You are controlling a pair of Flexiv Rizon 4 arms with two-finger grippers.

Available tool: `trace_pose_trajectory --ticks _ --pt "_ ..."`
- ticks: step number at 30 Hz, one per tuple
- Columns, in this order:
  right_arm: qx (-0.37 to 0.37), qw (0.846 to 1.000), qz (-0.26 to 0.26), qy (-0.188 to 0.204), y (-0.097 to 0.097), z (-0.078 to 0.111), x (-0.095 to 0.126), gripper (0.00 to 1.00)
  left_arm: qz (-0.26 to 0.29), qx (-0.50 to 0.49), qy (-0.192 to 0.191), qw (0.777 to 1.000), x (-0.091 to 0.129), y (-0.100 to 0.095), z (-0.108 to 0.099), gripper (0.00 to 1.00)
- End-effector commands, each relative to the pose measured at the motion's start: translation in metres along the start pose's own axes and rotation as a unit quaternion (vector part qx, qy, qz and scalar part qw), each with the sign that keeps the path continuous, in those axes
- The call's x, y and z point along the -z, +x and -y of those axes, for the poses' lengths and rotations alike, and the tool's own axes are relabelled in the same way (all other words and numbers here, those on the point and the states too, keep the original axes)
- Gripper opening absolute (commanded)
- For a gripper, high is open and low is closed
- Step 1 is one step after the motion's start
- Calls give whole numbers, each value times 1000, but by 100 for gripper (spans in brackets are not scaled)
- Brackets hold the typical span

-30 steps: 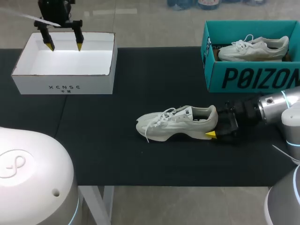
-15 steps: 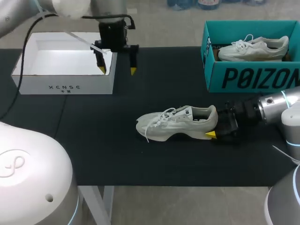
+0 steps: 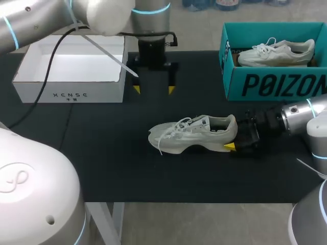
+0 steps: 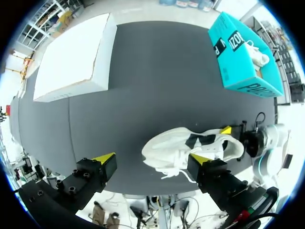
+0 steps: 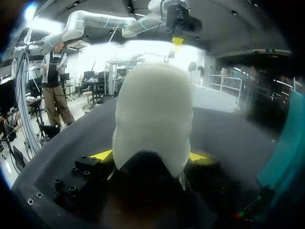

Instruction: Take the shoe out of the shoebox, open the shoe tongue, remove and reinsert the insole, then place the shoe into the shoebox

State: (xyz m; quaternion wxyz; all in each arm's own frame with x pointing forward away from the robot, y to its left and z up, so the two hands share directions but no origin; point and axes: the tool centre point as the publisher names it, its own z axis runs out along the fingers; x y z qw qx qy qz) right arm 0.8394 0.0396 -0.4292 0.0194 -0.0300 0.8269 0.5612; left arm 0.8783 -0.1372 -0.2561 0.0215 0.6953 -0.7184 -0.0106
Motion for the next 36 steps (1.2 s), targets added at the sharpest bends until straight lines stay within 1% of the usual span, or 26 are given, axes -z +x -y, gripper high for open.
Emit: trace_pose_trajectory --ticks 1,14,16,18,20,21,23,25,27,30,31,36 --pt "0 1000 1 1 1 2 -5 0 4 0 -4 1000 1 3 4 100" --pt "0 1000 1 1 1 2 -5 0 4 0 -4 1000 1 3 4 100" --pt "0 1000 1 1 1 2 -5 0 13 -12 9 1000 2 18 -1 100" --pt "0 1000 1 1 1 2 -5 0 9 -22 22 999 3 32 -7 100" --pt "0 1000 1 1 1 2 -5 0 34 -25 35 998 1 45 -13 100" --pt "0 1000 1 1 1 2 -5 0 37 -31 37 998 0 51 -16 100" --pt "0 1000 1 1 1 2 -5 0 50 -30 46 997 -3 60 -20 100" --pt "0 1000 1 1 1 2 -5 0 42 -37 47 997 -7 69 -25 100" --pt "0 1000 1 1 1 2 -5 0 47 -35 51 997 -13 77 -29 100" --pt "0 1000 1 1 1 2 -5 0 49 -42 53 997 -22 88 -31 100" --pt "0 1000 1 1 1 2 -5 0 39 -45 52 997 -24 91 -31 100" --pt "0 1000 1 1 1 2 -5 0 36 -50 52 997 -35 106 -31 100"
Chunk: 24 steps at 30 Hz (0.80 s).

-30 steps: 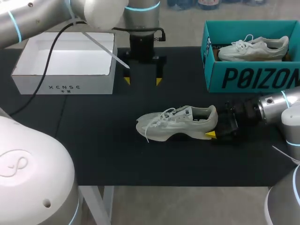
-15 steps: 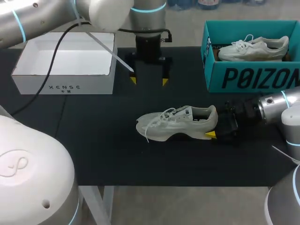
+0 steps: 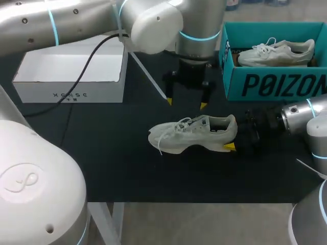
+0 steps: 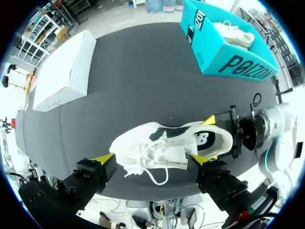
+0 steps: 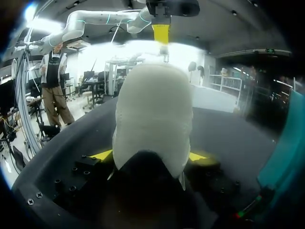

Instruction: Take the shoe out of the shoebox, open the shoe tongue, remove and reinsert the insole, then place the shoe into the shoebox

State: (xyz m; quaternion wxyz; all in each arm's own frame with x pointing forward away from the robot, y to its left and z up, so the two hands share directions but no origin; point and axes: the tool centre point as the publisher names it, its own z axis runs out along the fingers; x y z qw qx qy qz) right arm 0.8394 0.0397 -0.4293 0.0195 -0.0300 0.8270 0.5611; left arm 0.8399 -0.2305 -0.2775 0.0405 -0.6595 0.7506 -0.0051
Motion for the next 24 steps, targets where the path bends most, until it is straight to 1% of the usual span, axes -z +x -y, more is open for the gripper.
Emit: trace_pose_trajectory --ticks 1,8,15,19,24 --pt "0 1000 1 1 1 2 -5 0 0 -3 -3 1000 -12 16 3 100" --pt "0 1000 1 1 1 2 -5 0 5 -19 -7 1000 -24 40 2 100" --pt "0 1000 1 1 1 2 -5 0 13 -23 -17 1000 -40 56 -1 100" --pt "0 1000 1 1 1 2 -5 0 21 -21 -21 999 -48 59 -2 100" --pt "0 1000 1 1 1 2 -5 0 29 -11 -24 999 -54 57 -5 100"
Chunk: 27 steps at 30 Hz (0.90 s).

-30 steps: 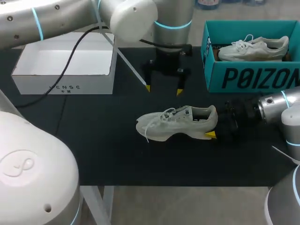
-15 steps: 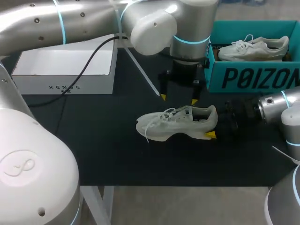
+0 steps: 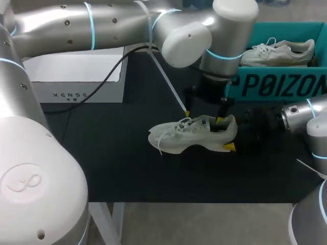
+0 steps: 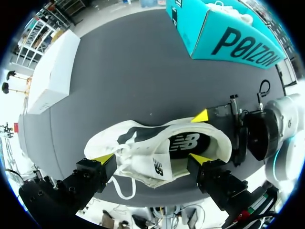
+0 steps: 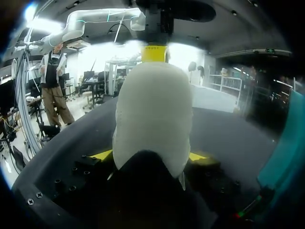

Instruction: Take the shoe out of the shoebox, open the shoe tongue, remove and reinsert the insole, then place the shoe into the shoebox

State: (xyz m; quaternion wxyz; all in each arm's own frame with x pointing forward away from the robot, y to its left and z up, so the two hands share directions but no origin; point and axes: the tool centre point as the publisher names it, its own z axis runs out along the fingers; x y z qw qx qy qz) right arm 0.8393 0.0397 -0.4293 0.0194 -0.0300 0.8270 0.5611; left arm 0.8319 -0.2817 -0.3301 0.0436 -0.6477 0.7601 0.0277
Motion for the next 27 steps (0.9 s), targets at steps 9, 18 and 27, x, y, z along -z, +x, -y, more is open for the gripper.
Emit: trace_pose_trajectory --ticks 9,18,27 --pt "0 1000 1 1 1 2 -5 0 19 32 -6 999 -10 -5 -7 100" --pt "0 1000 1 1 1 2 -5 0 21 45 -10 999 -14 -8 -12 44" --pt "0 1000 1 1 1 2 -5 0 27 50 -8 998 -10 -5 -14 0"
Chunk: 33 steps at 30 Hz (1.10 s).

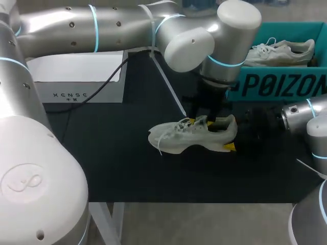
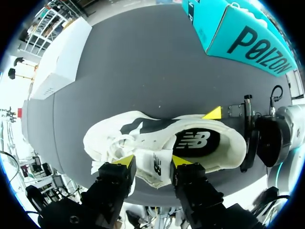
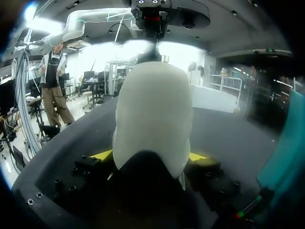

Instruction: Take the shoe out of the shoebox, open the shoe tongue, remove and reinsert the insole, then place the shoe into the shoebox

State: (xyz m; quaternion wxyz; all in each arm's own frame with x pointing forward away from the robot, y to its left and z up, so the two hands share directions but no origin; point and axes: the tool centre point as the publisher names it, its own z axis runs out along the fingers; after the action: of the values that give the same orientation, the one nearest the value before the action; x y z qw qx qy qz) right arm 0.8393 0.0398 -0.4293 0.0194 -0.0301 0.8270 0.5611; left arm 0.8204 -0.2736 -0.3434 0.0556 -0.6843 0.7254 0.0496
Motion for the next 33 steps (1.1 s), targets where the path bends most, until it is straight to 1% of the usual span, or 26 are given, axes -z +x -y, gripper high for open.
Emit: trace_pose_trajectory --ticks 1,8,12,16,20,23,25,29,30,31,32,33 --pt "0 1000 1 1 1 2 -5 0 3 1 5 1000 5 -1 -1 0" --pt "0 1000 1 1 1 2 -5 0 10 9 15 1000 15 -14 -1 0" --pt "0 1000 1 1 1 2 -5 0 8 21 20 1000 21 -28 -3 0" --pt "0 1000 1 1 1 2 -5 0 7 38 23 999 24 -47 -6 0" --pt "0 1000 1 1 1 2 -5 0 6 57 21 998 22 -68 -12 0" --pt "0 1000 1 1 1 2 -5 0 0 69 14 998 16 -79 -16 0" --pt "0 1000 1 1 1 2 -5 0 -7 73 7 997 11 -83 -18 0" --pt "0 1000 1 1 1 2 -5 0 -27 80 -5 996 3 -85 -21 1" --pt "0 1000 1 1 1 2 -5 0 -35 79 -8 996 1 -85 -21 21" --pt "0 1000 1 1 1 2 -5 0 -39 79 -10 996 0 -84 -22 33" --pt "0 1000 1 1 1 2 -5 0 -41 81 -12 996 -2 -84 -22 39" --pt "0 1000 1 1 1 2 -5 0 -46 81 -15 996 -3 -84 -22 61"
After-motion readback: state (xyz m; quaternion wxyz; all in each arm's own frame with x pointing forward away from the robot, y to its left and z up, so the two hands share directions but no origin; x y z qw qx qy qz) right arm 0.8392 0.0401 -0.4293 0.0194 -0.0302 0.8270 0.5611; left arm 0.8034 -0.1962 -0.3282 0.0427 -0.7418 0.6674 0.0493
